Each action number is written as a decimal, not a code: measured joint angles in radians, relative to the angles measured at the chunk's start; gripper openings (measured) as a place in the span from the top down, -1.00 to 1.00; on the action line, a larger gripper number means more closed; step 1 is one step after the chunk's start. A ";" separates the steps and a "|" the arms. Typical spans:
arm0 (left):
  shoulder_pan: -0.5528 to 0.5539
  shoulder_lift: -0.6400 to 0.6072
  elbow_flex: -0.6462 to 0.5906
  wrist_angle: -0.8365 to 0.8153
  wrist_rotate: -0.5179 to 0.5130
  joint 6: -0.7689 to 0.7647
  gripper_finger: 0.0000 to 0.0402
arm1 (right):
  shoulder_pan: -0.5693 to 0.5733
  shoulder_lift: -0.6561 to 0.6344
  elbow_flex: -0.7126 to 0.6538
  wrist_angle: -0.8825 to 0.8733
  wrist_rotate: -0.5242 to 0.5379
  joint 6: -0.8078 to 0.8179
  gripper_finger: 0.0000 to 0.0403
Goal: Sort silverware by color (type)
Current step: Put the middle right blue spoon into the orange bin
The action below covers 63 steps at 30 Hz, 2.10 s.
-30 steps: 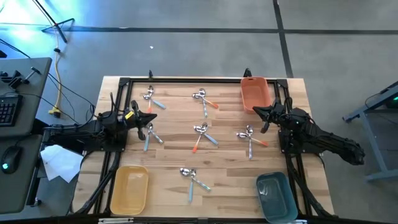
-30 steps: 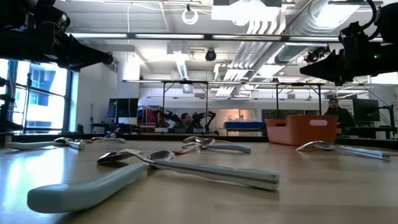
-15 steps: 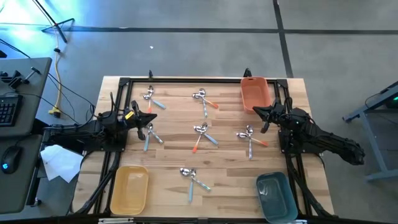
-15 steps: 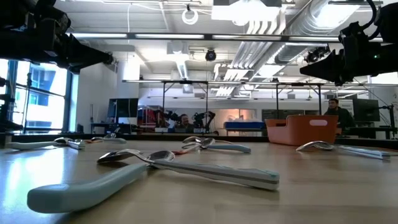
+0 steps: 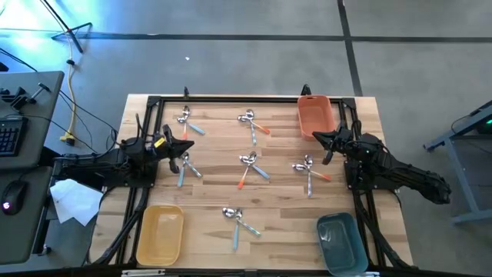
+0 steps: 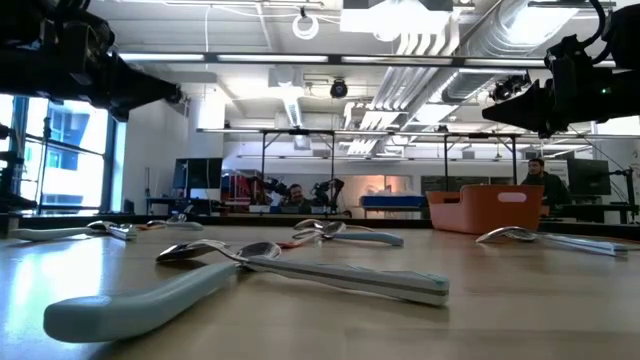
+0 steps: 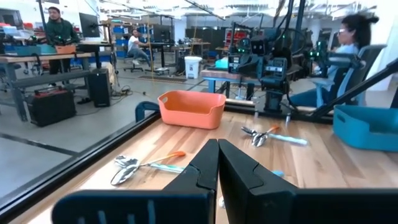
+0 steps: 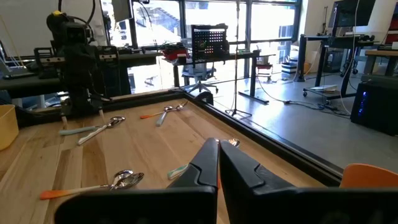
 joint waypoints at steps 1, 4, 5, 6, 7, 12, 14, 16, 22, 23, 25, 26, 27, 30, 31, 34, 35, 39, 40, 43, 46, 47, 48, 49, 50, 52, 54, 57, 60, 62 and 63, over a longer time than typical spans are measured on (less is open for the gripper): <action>0.000 0.000 0.000 0.005 0.004 -0.010 0.98 | 0.000 0.000 0.000 0.000 0.000 -0.001 1.00; 0.000 0.000 0.000 0.024 0.017 -0.014 0.98 | 0.000 0.000 0.000 0.014 0.000 -0.022 1.00; 0.000 0.000 0.000 0.026 0.019 -0.014 0.98 | 0.000 0.000 0.000 0.033 0.000 -0.045 1.00; 0.000 0.000 0.000 0.024 0.019 -0.023 0.98 | 0.000 0.000 0.000 0.059 0.000 -0.075 1.00; 0.000 0.000 0.000 0.023 0.019 -0.037 0.99 | 0.000 0.000 0.000 0.091 0.000 -0.105 1.00; 0.000 0.000 0.000 0.003 0.016 -0.074 0.98 | 0.001 0.000 0.000 0.252 -0.068 -0.097 1.00; 0.000 0.000 0.000 -0.004 -0.009 -0.076 0.96 | 0.001 0.004 0.002 0.297 -0.075 -0.035 1.00; 0.000 0.000 0.000 -0.021 -0.038 -0.071 0.94 | 0.001 0.013 0.019 0.291 -0.094 0.023 1.00; 0.000 0.000 0.000 -0.039 -0.048 -0.024 0.90 | 0.001 0.096 0.064 0.321 -0.068 0.018 1.00; 0.000 0.000 0.000 -0.040 -0.048 -0.023 0.90 | 0.002 0.116 0.064 0.351 -0.066 0.000 1.00; 0.000 0.000 0.000 -0.044 -0.049 -0.022 0.92 | 0.008 0.167 0.064 0.423 -0.067 0.000 1.00; 0.000 0.000 0.000 -0.045 -0.049 -0.022 0.93 | 0.012 0.191 0.065 0.455 -0.068 0.010 1.00; 0.000 0.000 0.000 -0.045 -0.049 -0.022 0.95 | 0.017 0.217 0.067 0.475 -0.069 0.021 1.00; 0.000 0.000 0.000 -0.045 -0.050 -0.011 0.98 | 0.037 0.303 0.095 0.434 -0.051 0.044 1.00; 0.000 0.000 0.000 -0.044 -0.050 -0.005 0.99 | 0.046 0.338 0.112 0.405 -0.030 0.051 1.00; 0.000 0.000 0.000 -0.044 -0.057 0.005 1.00 | 0.077 0.450 0.174 0.303 0.038 0.082 1.00; 0.000 0.000 0.000 -0.043 -0.057 0.005 1.00 | 0.089 0.490 0.194 0.281 0.059 0.091 1.00; 0.000 0.000 0.000 -0.025 -0.058 0.035 1.00 | 0.157 0.675 0.236 0.297 0.105 0.105 1.00; 0.000 0.000 0.000 -0.020 -0.059 0.053 1.00 | 0.174 0.723 0.245 0.313 0.111 0.115 1.00; 0.000 0.001 0.000 0.021 -0.072 0.092 1.00 | 0.230 0.856 0.297 0.338 0.138 0.132 1.00; 0.000 0.001 0.000 0.070 -0.083 0.120 1.00 | 0.283 0.980 0.372 0.336 0.161 0.127 1.00; 0.000 0.000 0.000 0.083 -0.083 0.132 1.00 | 0.297 1.017 0.399 0.335 0.163 0.126 1.00; 0.000 0.000 0.000 0.097 -0.084 0.145 1.00 | 0.310 1.055 0.428 0.329 0.162 0.126 1.00; 0.000 0.000 0.000 0.110 -0.085 0.164 1.00 | 0.320 1.092 0.458 0.320 0.155 0.124 1.00; 0.000 0.000 0.000 0.121 -0.085 0.185 1.00 | 0.329 1.126 0.487 0.304 0.140 0.125 1.00; 0.000 0.000 0.000 0.143 -0.100 0.219 1.00 | 0.342 1.194 0.549 0.261 0.101 0.134 1.00; 0.001 0.001 0.000 0.174 -0.121 0.247 1.00 | 0.361 1.254 0.614 0.197 0.080 0.136 0.99; 0.004 0.001 0.000 0.221 -0.132 0.286 1.00 | 0.386 1.340 0.715 0.072 0.074 0.136 0.89; 0.018 0.001 0.000 0.260 -0.132 0.299 1.00 | 0.400 1.427 0.812 -0.044 0.088 0.190 0.69; 0.029 0.001 0.000 0.264 -0.132 0.281 1.00 | 0.405 1.482 0.880 -0.126 0.093 0.234 0.53; 0.035 0.001 0.000 0.259 -0.133 0.268 1.00 | 0.406 1.509 0.915 -0.169 0.093 0.256 0.46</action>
